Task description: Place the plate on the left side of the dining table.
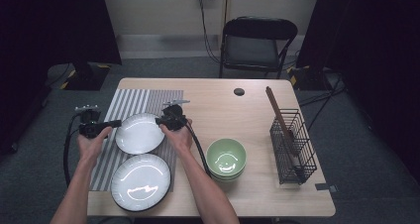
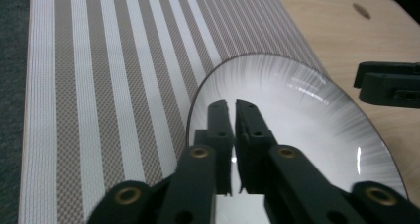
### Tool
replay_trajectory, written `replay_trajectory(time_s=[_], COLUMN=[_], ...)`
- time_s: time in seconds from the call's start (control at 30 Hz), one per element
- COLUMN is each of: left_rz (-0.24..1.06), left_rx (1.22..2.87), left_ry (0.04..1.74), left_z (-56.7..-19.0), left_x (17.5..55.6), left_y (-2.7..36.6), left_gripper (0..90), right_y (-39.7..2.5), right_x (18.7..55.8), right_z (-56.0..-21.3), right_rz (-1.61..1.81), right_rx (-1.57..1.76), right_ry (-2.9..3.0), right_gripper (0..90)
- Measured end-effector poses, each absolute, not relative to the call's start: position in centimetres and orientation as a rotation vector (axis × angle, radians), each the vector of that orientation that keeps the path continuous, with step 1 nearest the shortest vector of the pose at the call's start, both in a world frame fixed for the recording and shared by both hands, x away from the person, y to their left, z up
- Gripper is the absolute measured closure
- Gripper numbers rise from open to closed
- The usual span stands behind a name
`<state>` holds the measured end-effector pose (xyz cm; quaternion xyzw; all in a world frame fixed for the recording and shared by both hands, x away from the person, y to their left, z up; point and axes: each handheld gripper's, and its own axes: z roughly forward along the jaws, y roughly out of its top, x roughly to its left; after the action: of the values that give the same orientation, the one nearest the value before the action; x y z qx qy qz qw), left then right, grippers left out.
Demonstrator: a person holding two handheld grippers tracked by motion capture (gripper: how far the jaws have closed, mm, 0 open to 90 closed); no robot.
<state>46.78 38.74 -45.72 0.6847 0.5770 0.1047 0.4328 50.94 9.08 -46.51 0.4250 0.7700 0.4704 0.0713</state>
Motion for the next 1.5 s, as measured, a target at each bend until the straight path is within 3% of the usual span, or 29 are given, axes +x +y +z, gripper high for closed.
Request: replay_trajectory(time_s=[0.5,0.8,1.5], left_rz=[0.230,0.142,0.175], left_rx=[1.627,1.567,1.527], left_ry=[1.458,1.523,1.566], left_z=[-48.2,-49.6,-48.8], left_x=[42.8,43.1,46.7], left_y=[40.7,39.6,39.3], left_gripper=[67.6,69.9,83.3], right_y=[7.9,7.8,9.0], right_x=[47.9,48.5,51.7], right_z=[-48.1,-49.5,-48.5], right_rz=[1.352,1.388,1.369], right_rx=[1.273,1.391,1.396], right_ry=[2.342,2.339,2.296], right_gripper=[61.1,67.9,86.8])
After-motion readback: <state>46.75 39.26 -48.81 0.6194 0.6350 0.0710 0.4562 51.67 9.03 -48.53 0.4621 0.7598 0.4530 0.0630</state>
